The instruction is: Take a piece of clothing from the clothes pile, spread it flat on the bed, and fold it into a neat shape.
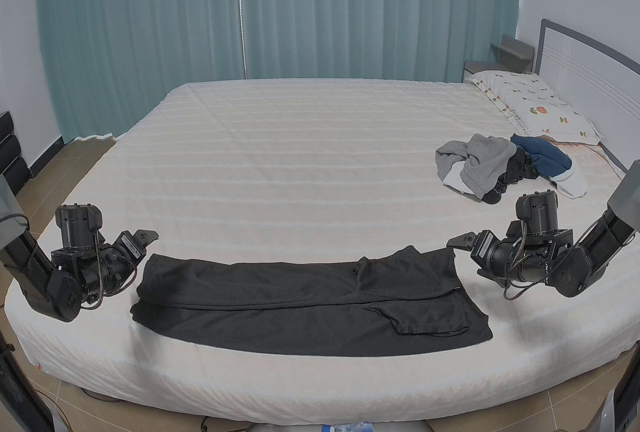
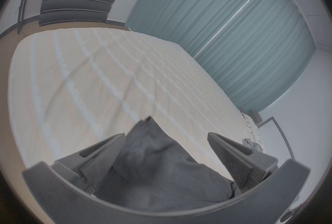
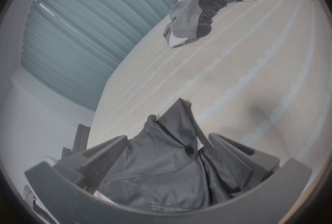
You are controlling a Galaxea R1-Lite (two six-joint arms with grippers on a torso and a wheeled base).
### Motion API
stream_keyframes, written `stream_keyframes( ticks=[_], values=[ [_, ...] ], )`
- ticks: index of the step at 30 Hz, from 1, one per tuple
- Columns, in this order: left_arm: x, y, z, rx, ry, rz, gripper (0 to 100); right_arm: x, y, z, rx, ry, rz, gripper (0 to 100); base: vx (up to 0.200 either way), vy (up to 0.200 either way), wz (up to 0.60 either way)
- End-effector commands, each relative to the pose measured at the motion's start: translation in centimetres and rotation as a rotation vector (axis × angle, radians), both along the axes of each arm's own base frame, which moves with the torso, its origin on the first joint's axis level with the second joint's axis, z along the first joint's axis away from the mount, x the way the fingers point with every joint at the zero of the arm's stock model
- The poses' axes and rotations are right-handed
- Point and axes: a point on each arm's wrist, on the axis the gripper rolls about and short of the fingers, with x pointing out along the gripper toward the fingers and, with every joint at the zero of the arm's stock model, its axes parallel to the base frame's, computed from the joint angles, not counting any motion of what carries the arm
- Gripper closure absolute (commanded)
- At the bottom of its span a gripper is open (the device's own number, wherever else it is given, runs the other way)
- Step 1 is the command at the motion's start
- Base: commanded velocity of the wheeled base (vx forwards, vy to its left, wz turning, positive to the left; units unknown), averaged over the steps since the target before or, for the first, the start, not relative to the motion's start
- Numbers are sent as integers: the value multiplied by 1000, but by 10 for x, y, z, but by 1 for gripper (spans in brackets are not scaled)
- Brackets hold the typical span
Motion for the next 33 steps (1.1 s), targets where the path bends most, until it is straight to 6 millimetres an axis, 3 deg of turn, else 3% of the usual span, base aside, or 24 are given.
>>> stream_keyframes(
  ticks=[1, 6, 13, 24, 30, 31, 33],
  values=[
    [-13, -24, 2, -35, 21, -33, 0, -1, -1, 6, 3, -16, 0, 0, 0, 0, 0],
    [-20, -40, -3, -77, 50, -60, 0, -1, 0, 7, 6, -20, 0, 0, 0, 0, 0],
    [-28, -45, -16, -102, 115, -54, 0, -2, 2, 6, 5, -16, 8, 0, 0, 0, 0],
    [-17, -38, -48, -59, 201, 17, 0, -2, 4, 4, 3, -10, 13, 0, 0, 0, 0],
    [-13, -30, -48, -62, 180, 47, 0, -3, 7, 2, 2, -2, 23, 0, 0, 0, 0],
    [-13, -28, -48, -63, 180, 54, 100, -3, 8, 2, 1, -1, 25, 0, 0, 0, 0],
    [-12, -25, -47, -64, 177, 62, 100, -4, 8, 2, 1, -3, 25, 0, 0, 0, 0]
  ],
)
